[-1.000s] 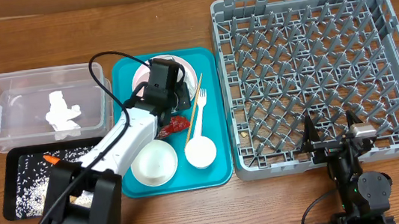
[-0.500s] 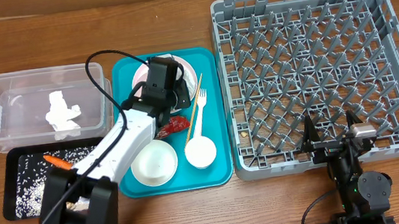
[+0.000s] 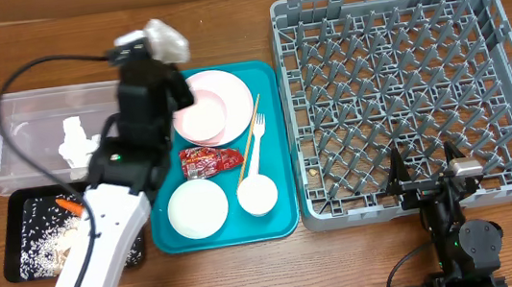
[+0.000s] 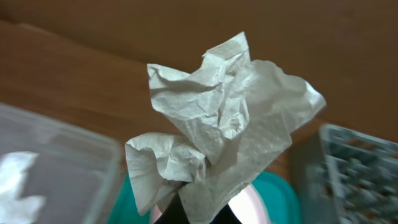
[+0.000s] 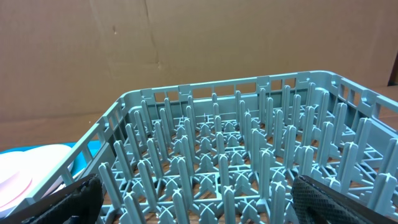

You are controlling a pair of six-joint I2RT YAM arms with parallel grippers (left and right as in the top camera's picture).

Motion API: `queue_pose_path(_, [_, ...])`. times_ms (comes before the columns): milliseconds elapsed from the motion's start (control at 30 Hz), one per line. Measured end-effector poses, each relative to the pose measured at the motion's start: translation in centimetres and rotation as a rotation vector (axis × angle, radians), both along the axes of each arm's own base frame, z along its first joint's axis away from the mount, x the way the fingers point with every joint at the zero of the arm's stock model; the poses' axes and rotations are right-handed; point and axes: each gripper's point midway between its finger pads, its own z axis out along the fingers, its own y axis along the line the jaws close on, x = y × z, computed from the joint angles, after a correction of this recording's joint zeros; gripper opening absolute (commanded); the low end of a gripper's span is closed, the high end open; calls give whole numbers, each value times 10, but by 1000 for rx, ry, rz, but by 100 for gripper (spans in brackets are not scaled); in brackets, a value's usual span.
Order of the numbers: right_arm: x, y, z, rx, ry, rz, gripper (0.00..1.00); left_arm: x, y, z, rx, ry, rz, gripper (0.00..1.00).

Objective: Sort waste into correct bins and load items into the dishwasher
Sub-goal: 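Lift the tissue with the left gripper and carry it over the clear bin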

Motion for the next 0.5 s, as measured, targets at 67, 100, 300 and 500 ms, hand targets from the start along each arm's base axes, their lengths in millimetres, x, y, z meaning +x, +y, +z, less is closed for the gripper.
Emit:
queue_pose_path(67, [0, 0, 0, 0, -1, 0, 100, -3, 26, -5, 32, 28, 75, 4])
queue_pose_path(100, [0, 0, 0, 0, 0, 0, 100, -5, 41, -9, 55, 49, 118, 4])
queue_pose_path(300, [0, 0, 0, 0, 0, 0, 100, -26, 122, -27, 117, 155, 342, 6])
queue_pose_path(500, [0, 0, 0, 0, 0, 0, 100, -61, 200, -52, 66, 270, 595, 11])
